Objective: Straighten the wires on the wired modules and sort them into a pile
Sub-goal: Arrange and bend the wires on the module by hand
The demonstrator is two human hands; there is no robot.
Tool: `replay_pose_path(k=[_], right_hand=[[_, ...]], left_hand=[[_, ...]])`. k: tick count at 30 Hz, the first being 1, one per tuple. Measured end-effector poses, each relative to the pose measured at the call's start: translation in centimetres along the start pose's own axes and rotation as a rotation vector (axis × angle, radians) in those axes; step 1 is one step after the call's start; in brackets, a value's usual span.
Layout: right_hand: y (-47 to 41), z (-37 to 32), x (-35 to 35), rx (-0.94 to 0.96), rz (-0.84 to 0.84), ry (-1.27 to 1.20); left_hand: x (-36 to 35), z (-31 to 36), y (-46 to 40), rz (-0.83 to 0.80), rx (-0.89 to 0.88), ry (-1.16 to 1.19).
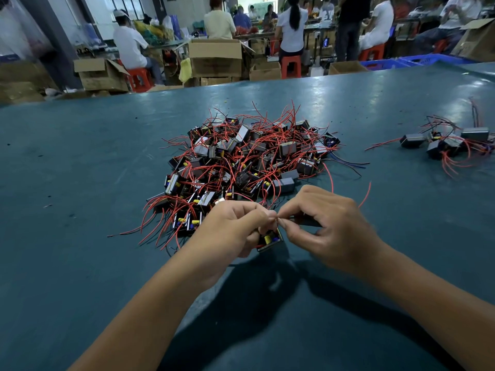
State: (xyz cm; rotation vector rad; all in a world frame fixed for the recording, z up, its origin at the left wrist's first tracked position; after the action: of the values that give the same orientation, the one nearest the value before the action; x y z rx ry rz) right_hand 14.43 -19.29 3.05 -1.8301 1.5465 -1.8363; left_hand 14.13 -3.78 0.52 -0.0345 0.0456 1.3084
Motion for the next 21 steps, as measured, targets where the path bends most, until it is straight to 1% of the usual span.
replay_pose_path(k=[1, 2, 4, 7, 9, 11, 16, 21], right_hand=[[0.0, 0.1, -0.1, -0.011, -0.005, -0.010], [0.1, 0.2, -0.1, -0.029, -0.008, -0.024], [0.2, 0.7, -0.1, -0.072, 0.000, -0.054], [0.1, 1.1, 0.0, -0.108, 0.007, -0.070], [0.1, 1.1, -0.1, -0.113, 0.001, -0.081], [0.2, 1.0, -0.2, -0.112, -0.005, -0.090], [0.2, 0.9, -0.2, -0.099, -0.014, -0.101], [0.2, 0.9, -0.2, -0.100, -0.005, -0.101]], left_hand=[[0.0, -0.1, -0.1, 0.010, 0.012, 0.016], [0.1, 0.0, -0.1, 0.027, -0.029, -0.052], [0.4, 1.0, 0.0, 0.050, -0.191, -0.272], [1.0, 2.6, 0.4, 0.061, -0.456, -0.512], [0.9, 3.3, 0.7, 0.054, -0.590, -0.704], [0.7, 3.5, 0.8, 0.051, -0.646, -0.827], [0.1, 3.8, 1.3, 0.096, -0.778, -0.981], [-0.3, 4.1, 1.6, 0.101, -0.868, -1.047]])
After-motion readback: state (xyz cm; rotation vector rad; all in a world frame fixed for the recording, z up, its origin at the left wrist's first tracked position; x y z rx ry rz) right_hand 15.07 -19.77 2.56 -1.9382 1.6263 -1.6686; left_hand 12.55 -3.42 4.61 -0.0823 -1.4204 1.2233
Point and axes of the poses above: each hand's wrist, its own y-axis away from the middle knuckle, its own x-axis out of the back of the hand, z = x × y, the point moved 5 cm from there along -y, towards the middle knuckle, and after that the axes turned 9 degrees about y, right-handed, at the moved point
